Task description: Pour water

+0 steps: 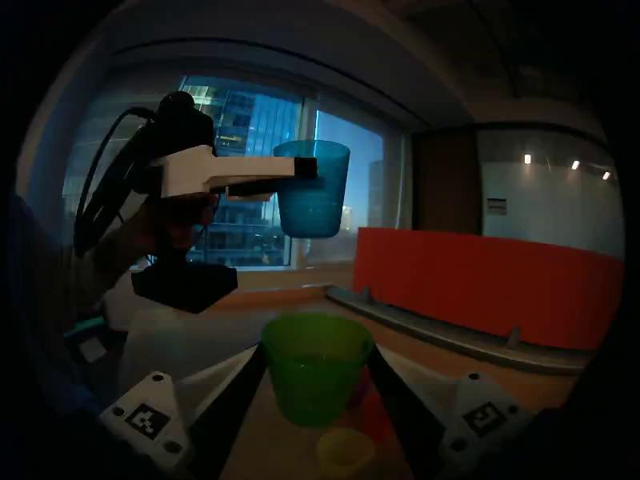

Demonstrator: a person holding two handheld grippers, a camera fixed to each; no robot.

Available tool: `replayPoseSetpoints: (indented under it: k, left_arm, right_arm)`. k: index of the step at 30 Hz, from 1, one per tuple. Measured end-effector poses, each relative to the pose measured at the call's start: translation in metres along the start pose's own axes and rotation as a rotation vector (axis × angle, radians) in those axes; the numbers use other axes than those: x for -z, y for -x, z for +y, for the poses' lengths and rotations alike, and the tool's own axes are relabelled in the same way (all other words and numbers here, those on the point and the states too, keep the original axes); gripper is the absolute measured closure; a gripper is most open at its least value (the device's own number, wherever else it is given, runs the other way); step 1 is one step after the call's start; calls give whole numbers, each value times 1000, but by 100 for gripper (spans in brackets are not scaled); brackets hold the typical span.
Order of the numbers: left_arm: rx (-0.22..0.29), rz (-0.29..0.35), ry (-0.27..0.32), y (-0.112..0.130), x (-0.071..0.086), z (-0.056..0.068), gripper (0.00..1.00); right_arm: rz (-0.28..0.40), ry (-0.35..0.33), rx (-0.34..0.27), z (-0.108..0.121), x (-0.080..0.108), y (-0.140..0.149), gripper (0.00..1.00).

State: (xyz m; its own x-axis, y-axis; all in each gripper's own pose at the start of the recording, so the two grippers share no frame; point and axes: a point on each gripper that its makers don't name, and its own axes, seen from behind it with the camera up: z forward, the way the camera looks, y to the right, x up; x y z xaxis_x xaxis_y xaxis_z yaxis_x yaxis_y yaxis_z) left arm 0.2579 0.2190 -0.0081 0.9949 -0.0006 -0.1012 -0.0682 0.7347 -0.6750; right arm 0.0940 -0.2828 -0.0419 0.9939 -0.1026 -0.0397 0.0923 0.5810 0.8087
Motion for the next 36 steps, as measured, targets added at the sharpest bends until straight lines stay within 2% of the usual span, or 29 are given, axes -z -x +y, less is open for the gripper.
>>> replayPoseSetpoints:
  k: [6, 17, 29, 36]
  left_arm:
    - [51, -9, 7, 6, 2, -4, 15]
    - [35, -28, -5, 26, 11, -11, 15]
    - [48, -50, -20, 62, 26, -24, 15]
    - [53, -82, -20, 90, 36, -26, 15]
  right_arm:
    - [-1, 1, -1, 0, 1, 0, 9]
    - [-10, 14, -15, 8, 8, 3, 9]
    - [-39, 47, -26, 24, 25, 9, 9]
    - [-55, 69, -36, 35, 37, 13, 9]
